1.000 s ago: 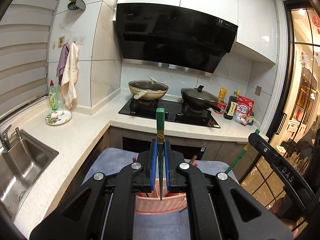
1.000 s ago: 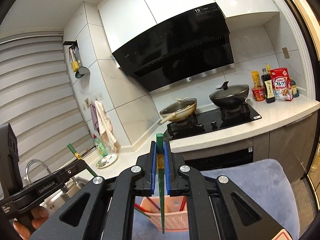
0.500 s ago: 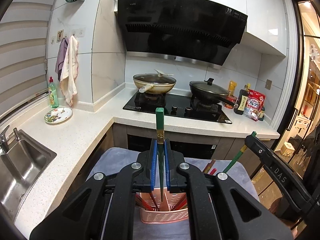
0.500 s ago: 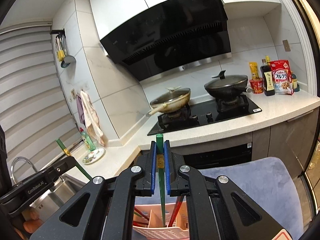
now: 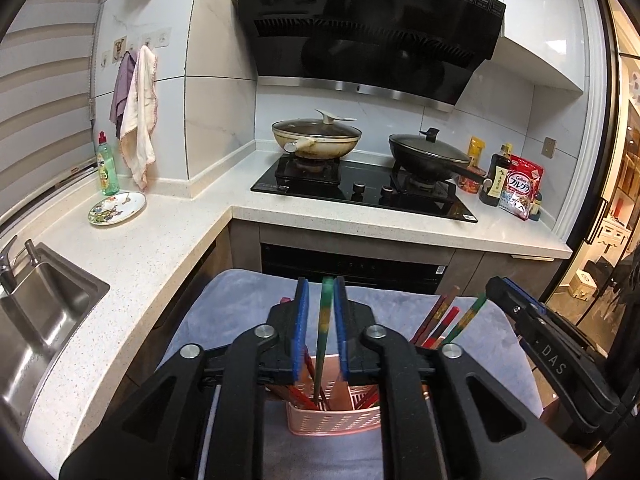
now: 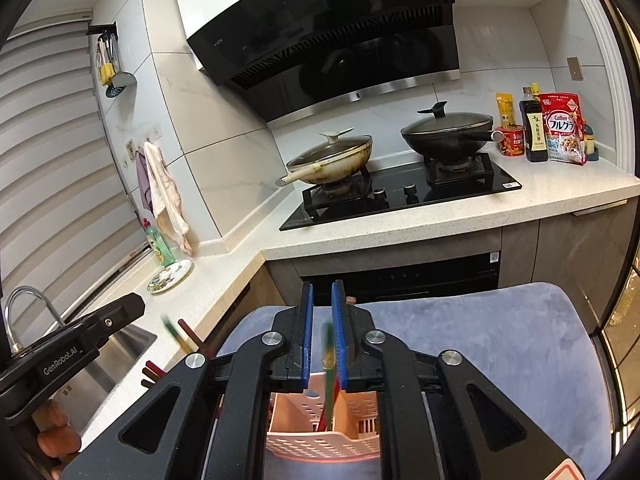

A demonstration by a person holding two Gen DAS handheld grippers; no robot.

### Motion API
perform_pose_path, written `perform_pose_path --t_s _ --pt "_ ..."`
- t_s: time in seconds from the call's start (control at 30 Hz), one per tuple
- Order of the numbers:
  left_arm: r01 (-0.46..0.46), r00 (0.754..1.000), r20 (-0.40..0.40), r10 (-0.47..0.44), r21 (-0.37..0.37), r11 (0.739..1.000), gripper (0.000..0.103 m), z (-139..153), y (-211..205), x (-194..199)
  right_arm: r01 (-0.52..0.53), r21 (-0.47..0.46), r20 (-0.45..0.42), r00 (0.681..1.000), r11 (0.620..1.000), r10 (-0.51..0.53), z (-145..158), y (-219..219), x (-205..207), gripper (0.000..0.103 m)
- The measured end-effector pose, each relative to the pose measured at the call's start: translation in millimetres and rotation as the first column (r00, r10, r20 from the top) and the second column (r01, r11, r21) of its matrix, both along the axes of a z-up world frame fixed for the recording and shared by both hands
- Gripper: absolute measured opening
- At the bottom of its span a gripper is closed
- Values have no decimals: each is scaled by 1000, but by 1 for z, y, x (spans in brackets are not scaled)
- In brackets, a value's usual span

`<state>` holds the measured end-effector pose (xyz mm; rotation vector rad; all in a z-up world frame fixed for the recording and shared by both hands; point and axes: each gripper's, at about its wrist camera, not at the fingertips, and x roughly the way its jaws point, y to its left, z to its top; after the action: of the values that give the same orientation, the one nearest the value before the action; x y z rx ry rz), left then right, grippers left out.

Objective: Organize utensils
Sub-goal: 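Open both tools to drop the green chopsticks into the holder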

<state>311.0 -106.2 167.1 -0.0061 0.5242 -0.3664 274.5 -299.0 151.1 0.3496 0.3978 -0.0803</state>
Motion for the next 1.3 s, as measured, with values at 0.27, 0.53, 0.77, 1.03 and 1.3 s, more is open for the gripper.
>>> perform_pose_path --t_s 0.27,0.53,0.77,1.03,1.3 --pt "-43 999 30 42 30 999 48 2 4 -18 -1 6 14 1000 1000 1 7 1 -22 25" --pt "-77 995 60 74 48 996 59 7 10 -48 -37 -16 -15 999 999 37 11 15 -56 41" --pt "-92 994 74 87 80 993 63 5 15 -79 -45 -47 -55 998 998 43 7 29 -91 43" --pt "-104 994 54 99 88 991 68 -3 24 -105 -44 -87 -77 996 995 38 1 42 -125 46" --pt "-105 994 31 102 110 988 70 -15 29 -125 -46 -72 -106 994 996 39 -10 46 -146 47"
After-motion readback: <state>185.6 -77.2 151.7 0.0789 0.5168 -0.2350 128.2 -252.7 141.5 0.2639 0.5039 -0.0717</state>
